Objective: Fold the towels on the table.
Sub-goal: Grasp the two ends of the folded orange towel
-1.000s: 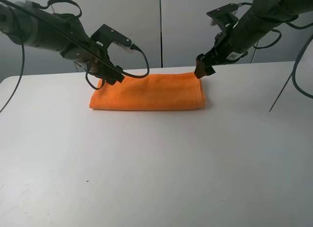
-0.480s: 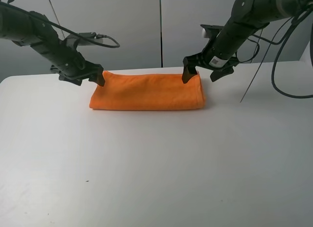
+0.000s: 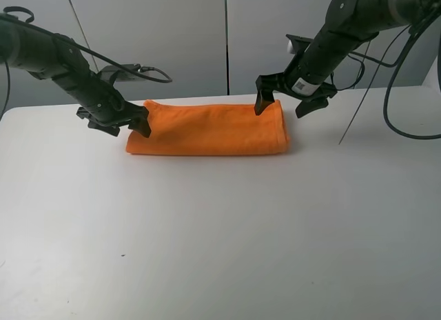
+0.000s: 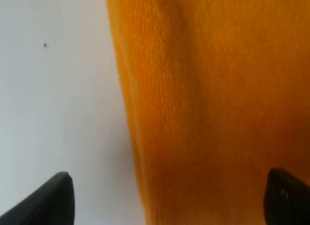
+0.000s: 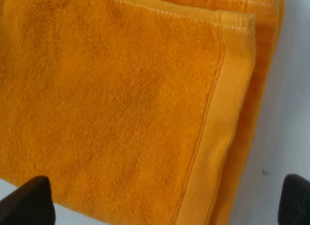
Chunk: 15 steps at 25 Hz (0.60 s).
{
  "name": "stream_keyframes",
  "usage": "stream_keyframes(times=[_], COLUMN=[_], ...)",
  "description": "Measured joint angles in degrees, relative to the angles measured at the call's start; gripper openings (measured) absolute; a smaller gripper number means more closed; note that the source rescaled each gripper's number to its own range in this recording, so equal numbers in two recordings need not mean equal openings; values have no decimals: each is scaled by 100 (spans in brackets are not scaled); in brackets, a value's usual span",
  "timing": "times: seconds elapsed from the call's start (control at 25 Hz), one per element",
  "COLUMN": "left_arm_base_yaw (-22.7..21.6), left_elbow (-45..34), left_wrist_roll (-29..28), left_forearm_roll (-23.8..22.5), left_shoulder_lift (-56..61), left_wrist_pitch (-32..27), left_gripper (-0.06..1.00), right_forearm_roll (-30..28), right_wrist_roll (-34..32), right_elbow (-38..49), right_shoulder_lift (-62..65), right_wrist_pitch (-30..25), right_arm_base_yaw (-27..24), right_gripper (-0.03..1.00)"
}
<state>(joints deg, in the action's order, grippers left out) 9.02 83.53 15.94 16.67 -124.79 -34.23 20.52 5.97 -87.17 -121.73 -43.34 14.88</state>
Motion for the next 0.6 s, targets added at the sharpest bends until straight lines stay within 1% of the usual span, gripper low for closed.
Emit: stream_keyframes(times=[0.44, 0.6], left_arm_base_yaw=[0, 0], left_elbow=[0, 0], left_wrist_roll=[60, 60], left_forearm_roll=[10, 10], left_shoulder_lift=[-195, -254], left_wrist_pitch=[0, 118], left_gripper=[100, 100], right_forearm_roll=[-10, -21], right_wrist_roll=[-82, -93], right_elbow=[-3, -3], right_shoulder_lift=[0, 0], right_wrist_pitch=[103, 209], right_arm_base_yaw=[0, 0], right_gripper=[100, 100])
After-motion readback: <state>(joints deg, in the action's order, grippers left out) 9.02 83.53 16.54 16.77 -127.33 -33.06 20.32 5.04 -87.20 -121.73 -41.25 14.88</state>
